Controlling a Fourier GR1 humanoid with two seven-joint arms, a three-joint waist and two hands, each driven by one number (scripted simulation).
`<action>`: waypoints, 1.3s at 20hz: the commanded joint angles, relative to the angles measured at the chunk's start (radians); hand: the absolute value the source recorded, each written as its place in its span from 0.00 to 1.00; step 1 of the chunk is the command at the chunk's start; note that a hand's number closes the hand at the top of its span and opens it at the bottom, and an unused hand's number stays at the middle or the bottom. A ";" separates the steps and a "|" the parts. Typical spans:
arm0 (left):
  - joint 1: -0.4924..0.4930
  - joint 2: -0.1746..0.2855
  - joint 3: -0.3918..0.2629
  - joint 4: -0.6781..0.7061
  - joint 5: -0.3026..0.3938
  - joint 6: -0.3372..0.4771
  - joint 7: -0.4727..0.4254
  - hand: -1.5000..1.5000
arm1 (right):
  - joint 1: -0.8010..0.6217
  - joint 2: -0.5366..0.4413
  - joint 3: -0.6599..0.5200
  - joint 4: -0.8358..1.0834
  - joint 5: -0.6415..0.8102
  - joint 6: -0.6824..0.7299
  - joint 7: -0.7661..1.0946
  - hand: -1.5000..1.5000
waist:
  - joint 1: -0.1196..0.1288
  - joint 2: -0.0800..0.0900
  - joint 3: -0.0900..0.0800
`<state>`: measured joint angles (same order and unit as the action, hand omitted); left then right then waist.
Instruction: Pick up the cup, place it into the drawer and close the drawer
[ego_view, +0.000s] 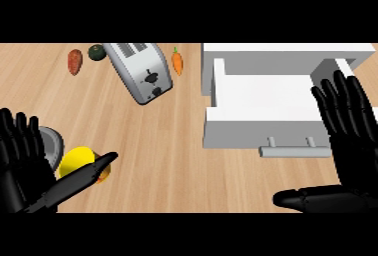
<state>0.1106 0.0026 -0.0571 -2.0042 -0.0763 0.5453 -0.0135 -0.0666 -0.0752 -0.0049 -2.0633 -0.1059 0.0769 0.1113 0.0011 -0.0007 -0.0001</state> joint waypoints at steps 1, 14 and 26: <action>0.067 -0.002 -0.091 0.001 -0.017 0.088 -0.023 0.00 | 0.003 0.020 0.033 -0.035 0.040 -0.030 0.041 0.00 | 0.000 0.000 0.000; 0.134 0.014 0.143 0.200 0.202 -0.062 -0.235 0.00 | -0.048 0.048 0.056 0.078 0.073 -0.023 -0.036 0.00 | 0.006 0.001 0.000; 0.089 -0.002 0.165 0.474 0.270 -0.113 -0.412 0.00 | 0.004 0.043 0.037 0.017 0.047 -0.002 -0.027 0.00 | 0.000 0.000 0.000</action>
<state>0.2286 0.0041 0.0871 -1.6008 0.1808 0.4460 -0.3934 -0.1038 -0.0743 -0.0251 -2.0471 -0.1163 0.0932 0.1296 0.0019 -0.0003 -0.0003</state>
